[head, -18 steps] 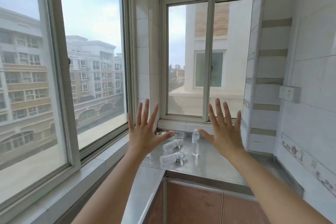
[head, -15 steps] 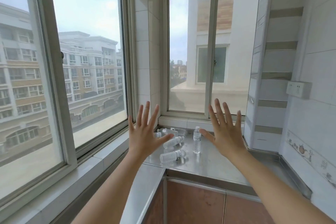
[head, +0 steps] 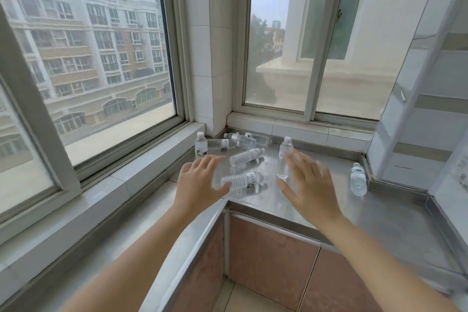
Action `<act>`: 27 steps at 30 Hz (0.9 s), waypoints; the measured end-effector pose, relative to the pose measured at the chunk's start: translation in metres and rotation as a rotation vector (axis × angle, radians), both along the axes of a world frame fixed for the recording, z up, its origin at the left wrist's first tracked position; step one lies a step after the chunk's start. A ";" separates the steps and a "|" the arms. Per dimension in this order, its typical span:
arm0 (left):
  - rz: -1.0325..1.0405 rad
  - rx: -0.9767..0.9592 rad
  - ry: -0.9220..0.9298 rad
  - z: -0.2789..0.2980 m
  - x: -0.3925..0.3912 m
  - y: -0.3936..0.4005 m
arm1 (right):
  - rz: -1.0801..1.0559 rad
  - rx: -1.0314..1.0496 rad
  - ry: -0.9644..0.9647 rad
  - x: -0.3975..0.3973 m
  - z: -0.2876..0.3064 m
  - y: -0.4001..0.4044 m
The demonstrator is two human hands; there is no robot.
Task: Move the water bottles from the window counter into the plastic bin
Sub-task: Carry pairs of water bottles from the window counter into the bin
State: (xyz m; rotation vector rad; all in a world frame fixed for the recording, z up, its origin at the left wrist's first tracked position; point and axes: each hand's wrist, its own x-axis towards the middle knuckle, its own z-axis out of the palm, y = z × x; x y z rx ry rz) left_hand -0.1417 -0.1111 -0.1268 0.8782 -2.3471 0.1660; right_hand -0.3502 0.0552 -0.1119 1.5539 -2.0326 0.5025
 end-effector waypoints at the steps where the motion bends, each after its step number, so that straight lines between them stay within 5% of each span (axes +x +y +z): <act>1: -0.012 0.027 -0.020 -0.008 -0.008 -0.006 | 0.009 0.009 -0.013 -0.006 -0.008 -0.005; 14: -0.143 0.322 -0.169 -0.115 -0.156 -0.134 | -0.021 0.261 -0.164 -0.124 -0.103 -0.123; 27: -0.088 0.735 -0.605 -0.195 -0.250 -0.249 | -0.094 0.255 -0.430 -0.228 -0.155 -0.211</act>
